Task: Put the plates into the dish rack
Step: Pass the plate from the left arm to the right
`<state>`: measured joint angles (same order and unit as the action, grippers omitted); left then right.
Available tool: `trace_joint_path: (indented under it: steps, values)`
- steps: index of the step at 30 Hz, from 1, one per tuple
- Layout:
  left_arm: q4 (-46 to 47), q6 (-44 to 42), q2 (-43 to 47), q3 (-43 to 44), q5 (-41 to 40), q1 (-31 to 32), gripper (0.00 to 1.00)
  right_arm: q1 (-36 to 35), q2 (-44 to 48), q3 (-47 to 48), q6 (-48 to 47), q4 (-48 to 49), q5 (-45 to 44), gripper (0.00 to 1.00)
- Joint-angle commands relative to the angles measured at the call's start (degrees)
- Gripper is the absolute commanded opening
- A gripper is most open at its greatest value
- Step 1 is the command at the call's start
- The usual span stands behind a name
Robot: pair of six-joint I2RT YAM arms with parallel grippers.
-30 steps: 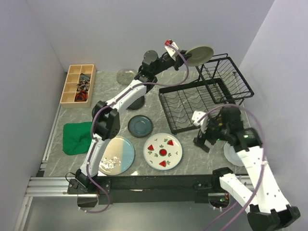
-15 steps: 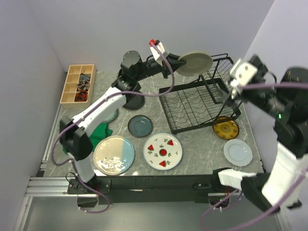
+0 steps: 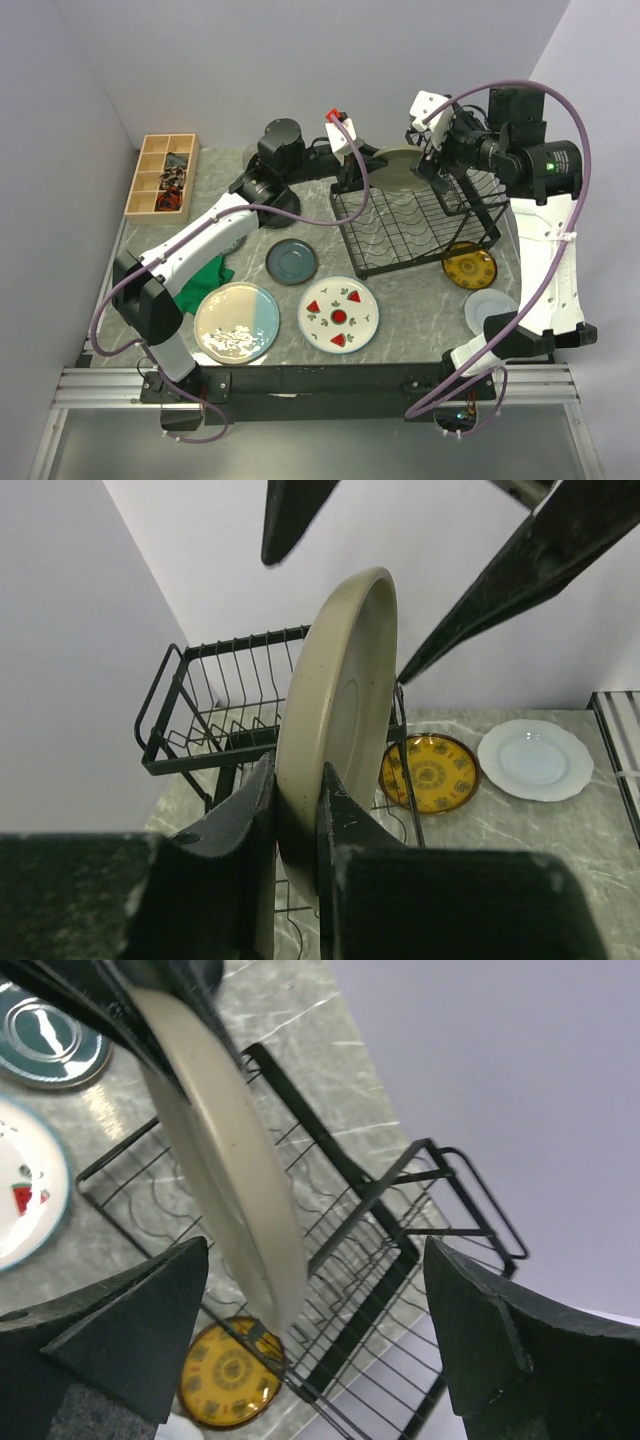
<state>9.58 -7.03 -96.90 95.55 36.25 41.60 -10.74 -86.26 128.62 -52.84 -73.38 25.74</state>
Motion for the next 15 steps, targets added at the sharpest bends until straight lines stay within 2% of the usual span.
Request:
trace_joint_path:
  steps: [1,3,8,12,15]
  values:
    - [5.0,-2.4,3.3,-0.1,1.4,0.4,0.01,-0.5,2.4,-1.6,-1.2,0.8,1.9,0.87]
    - [5.4,-2.8,3.6,-0.6,1.2,0.3,0.01,-0.5,0.6,0.3,-2.8,-1.7,2.6,0.81]
    - [6.4,-2.6,3.4,-1.2,1.5,0.5,0.01,-1.2,-1.4,0.8,-4.1,-4.4,4.6,0.52]
    - [6.9,-2.5,3.5,-1.2,1.9,0.4,0.01,-1.6,-1.2,-1.5,-4.7,-3.6,5.1,0.49]
    - [7.1,-2.5,3.9,-1.4,2.5,0.4,0.01,-2.0,-1.4,-2.7,-4.6,-2.8,5.2,0.53]
